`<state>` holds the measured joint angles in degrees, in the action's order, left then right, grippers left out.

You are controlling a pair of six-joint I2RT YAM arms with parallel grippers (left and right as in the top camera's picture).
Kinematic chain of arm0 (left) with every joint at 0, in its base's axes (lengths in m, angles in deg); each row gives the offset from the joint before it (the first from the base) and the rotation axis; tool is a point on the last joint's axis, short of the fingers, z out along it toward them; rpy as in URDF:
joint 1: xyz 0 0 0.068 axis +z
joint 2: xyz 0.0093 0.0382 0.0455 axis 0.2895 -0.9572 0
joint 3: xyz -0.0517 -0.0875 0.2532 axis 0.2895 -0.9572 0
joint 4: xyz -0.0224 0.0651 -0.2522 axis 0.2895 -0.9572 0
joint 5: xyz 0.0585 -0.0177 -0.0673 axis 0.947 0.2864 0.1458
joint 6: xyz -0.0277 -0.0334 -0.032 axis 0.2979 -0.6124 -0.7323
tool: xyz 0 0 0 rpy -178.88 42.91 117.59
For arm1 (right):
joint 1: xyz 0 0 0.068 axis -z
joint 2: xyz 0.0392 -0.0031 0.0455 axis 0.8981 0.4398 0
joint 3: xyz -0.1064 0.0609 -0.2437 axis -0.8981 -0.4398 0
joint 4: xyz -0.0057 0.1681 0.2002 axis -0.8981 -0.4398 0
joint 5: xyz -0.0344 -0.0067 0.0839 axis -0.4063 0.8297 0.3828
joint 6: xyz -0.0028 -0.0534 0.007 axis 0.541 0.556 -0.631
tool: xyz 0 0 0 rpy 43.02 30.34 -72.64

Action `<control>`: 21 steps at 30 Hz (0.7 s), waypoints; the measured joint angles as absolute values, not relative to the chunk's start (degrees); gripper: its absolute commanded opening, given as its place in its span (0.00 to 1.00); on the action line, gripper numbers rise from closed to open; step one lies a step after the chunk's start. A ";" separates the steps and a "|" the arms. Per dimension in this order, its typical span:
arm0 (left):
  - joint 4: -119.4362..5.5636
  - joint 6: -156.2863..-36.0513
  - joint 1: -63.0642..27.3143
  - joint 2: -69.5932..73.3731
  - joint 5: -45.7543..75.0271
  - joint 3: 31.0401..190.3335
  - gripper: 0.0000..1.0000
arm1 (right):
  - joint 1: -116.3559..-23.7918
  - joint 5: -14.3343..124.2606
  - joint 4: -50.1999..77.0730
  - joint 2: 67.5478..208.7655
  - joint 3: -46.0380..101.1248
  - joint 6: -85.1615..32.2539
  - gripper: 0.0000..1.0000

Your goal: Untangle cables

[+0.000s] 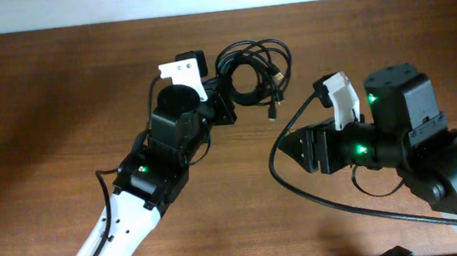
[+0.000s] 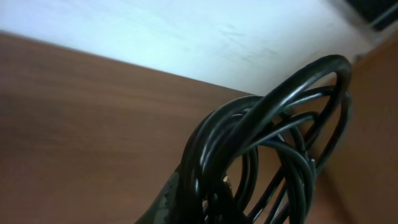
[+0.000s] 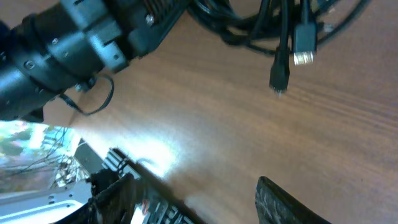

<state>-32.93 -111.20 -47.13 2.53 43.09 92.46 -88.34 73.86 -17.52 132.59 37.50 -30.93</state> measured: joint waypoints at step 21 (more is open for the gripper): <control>-28.03 -127.04 -49.78 2.53 20.36 92.41 0.00 | -88.34 67.28 -10.99 136.88 37.50 -33.36 0.04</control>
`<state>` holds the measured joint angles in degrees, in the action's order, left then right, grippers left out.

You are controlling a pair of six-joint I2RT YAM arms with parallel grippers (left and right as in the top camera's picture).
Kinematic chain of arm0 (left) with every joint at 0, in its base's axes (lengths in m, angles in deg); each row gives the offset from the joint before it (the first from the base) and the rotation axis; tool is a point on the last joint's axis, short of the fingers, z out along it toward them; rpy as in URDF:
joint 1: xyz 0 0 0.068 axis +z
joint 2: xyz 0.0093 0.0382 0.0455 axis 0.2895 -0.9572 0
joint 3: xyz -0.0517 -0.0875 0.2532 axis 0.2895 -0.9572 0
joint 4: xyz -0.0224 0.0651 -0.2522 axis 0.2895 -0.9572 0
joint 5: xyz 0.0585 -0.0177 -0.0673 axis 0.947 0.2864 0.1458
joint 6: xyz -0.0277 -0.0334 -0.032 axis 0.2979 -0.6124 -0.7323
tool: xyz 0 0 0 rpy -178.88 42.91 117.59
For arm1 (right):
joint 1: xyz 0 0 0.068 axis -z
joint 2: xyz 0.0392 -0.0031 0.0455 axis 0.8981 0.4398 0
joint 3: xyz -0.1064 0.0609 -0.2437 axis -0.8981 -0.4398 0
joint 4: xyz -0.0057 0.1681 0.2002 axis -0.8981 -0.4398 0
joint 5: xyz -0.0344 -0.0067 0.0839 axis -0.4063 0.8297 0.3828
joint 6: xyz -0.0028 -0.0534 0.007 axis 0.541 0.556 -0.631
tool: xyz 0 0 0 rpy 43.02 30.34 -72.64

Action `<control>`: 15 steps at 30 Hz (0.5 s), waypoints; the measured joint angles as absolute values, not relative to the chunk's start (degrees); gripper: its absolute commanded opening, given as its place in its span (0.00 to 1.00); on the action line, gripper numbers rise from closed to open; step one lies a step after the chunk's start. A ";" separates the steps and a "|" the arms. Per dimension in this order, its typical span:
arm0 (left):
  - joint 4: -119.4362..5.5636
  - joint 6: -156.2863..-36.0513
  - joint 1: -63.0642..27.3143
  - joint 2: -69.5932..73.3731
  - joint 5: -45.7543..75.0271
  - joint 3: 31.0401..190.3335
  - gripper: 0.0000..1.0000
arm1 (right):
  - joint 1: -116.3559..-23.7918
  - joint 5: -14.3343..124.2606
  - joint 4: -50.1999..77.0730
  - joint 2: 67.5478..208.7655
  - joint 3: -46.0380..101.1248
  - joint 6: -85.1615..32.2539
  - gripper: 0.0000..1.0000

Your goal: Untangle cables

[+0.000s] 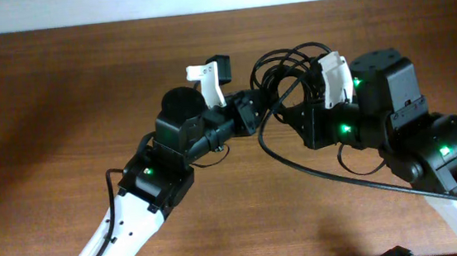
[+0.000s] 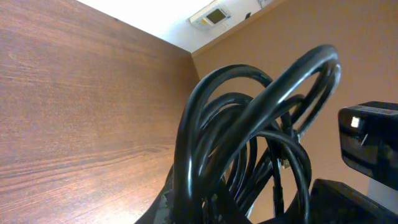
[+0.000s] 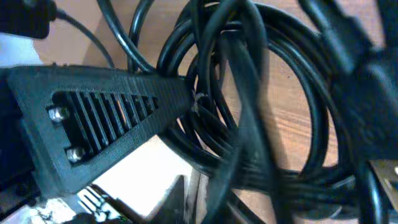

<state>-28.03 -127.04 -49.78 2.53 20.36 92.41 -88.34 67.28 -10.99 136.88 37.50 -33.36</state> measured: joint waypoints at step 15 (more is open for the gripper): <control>-28.49 -122.95 -51.94 2.56 33.28 92.26 0.00 | -87.94 82.82 -28.98 137.64 37.63 -24.09 0.04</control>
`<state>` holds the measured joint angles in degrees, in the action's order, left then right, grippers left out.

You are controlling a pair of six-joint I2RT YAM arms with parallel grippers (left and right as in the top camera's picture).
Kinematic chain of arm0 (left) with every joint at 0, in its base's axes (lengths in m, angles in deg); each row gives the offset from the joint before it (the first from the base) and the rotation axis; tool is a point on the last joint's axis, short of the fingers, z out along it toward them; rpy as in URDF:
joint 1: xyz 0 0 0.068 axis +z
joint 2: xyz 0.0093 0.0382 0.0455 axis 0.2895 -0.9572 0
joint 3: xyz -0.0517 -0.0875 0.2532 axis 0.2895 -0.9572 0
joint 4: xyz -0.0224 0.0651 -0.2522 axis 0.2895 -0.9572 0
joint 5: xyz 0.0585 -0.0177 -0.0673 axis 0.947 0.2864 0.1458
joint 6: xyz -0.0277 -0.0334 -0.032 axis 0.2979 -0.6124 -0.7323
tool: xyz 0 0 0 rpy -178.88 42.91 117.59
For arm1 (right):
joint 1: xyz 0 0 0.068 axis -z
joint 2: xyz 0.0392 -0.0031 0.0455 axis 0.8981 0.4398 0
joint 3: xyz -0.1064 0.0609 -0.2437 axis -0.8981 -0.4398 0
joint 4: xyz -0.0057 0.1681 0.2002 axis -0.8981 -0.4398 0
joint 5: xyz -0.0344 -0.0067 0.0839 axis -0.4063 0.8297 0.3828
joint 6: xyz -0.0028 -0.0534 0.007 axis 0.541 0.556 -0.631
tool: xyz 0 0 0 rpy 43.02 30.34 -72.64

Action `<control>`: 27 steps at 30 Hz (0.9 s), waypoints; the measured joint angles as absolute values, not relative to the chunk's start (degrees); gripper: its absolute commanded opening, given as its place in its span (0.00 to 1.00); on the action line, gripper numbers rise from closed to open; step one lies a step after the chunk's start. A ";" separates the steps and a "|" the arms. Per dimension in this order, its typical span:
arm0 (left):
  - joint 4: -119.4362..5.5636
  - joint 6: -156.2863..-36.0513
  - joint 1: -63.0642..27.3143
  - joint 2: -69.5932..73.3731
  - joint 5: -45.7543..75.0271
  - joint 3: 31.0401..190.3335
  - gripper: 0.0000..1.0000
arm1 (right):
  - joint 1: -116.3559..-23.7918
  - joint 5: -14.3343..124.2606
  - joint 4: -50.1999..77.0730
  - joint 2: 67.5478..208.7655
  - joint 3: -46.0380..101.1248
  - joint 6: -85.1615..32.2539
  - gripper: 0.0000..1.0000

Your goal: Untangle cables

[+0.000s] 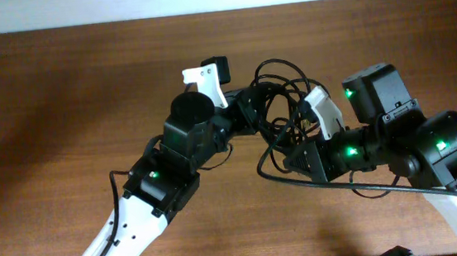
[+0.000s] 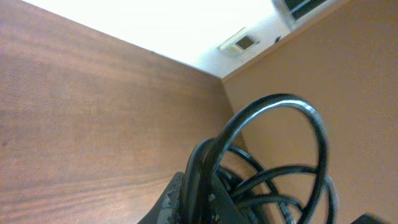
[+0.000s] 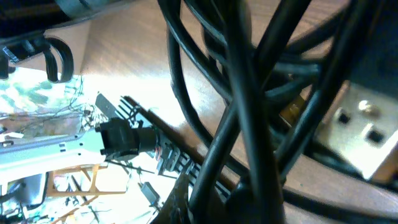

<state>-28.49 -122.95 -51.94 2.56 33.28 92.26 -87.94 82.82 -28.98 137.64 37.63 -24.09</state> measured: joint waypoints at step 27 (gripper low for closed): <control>-36.90 -104.59 -46.26 2.49 22.22 92.11 0.00 | -88.49 50.89 -29.98 137.66 38.20 -36.68 0.76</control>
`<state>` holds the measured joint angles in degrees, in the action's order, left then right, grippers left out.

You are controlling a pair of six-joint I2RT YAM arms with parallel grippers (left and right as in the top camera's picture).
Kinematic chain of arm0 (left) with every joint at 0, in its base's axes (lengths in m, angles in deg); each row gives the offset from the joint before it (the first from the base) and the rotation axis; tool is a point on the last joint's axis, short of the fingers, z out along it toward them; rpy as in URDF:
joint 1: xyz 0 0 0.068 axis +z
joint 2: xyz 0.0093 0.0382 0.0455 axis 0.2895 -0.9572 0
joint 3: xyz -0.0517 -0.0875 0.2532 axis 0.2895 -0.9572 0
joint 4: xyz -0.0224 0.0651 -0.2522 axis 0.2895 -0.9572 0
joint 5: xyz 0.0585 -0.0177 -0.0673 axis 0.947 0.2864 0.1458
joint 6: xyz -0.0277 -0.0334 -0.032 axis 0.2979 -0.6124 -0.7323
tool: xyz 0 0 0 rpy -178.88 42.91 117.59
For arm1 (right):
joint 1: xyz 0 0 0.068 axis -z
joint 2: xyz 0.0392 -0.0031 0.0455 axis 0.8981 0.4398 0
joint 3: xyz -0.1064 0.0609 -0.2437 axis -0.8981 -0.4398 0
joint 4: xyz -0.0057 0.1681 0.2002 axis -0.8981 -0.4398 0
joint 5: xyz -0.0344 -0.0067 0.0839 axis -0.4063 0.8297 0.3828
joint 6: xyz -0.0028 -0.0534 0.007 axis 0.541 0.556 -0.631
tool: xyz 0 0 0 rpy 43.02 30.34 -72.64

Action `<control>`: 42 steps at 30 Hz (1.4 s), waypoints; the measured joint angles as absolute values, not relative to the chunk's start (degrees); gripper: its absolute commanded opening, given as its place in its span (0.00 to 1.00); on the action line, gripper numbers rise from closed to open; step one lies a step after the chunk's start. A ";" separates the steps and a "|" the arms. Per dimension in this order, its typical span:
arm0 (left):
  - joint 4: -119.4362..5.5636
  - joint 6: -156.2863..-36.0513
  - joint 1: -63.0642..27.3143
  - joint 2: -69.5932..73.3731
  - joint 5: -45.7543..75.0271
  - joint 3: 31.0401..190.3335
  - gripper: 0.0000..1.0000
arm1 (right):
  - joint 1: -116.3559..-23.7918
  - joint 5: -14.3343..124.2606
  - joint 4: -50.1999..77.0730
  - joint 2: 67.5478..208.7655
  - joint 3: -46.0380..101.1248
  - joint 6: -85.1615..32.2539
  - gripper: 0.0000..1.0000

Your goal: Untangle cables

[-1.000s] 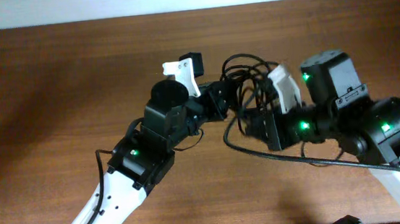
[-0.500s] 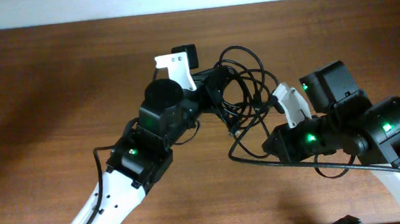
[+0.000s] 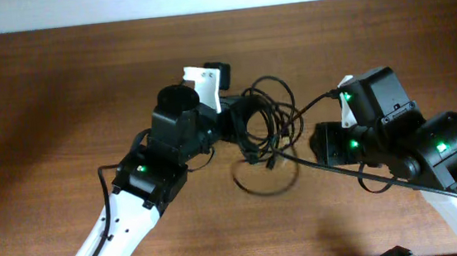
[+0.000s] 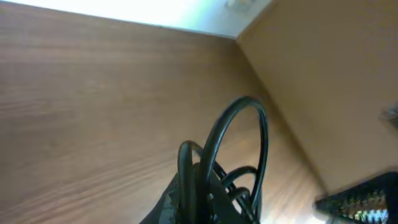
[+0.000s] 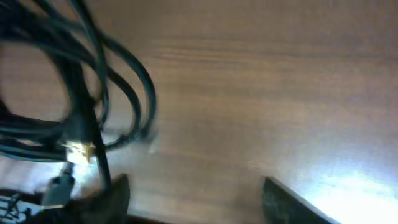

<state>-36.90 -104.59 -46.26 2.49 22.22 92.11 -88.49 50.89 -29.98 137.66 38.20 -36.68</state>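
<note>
A tangled bundle of black cables (image 3: 262, 118) hangs in the middle of the table, with my left gripper (image 3: 230, 129) shut on its left side. In the left wrist view the strands run between the jaws of that gripper (image 4: 200, 208) and loops of the cable bundle (image 4: 244, 140) rise above them. One loose loop (image 3: 262, 183) droops from the bundle toward the wood. My right gripper (image 3: 313, 145) stands open just right of the bundle. In the right wrist view the right gripper (image 5: 196, 200) has bare wood between its fingers; the cables (image 5: 84, 93) and a gold USB plug (image 5: 78, 149) lie by its left finger.
The wooden table (image 3: 59, 93) runs out on all sides, with a pale wall along its far edge. A thick black cord (image 3: 400, 192) trails from the right arm across the near right of the table.
My right gripper was low in the bundle with strands in its jaws; now it is open, drawn back to the right. A loop hangs loose below the bundle. The left gripper shifted slightly left, still holding.
At first my left gripper held the bundle at the back and my right one was open, well off to the right. Then the two met at the bundle. Then the right was lower with strands in its jaws. Now it is open and the bundle is looser.
</note>
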 measured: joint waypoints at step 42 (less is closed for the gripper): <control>-23.24 -66.04 -36.95 2.38 -35.61 92.09 0.99 | -88.60 83.87 -17.61 134.80 38.15 3.58 0.04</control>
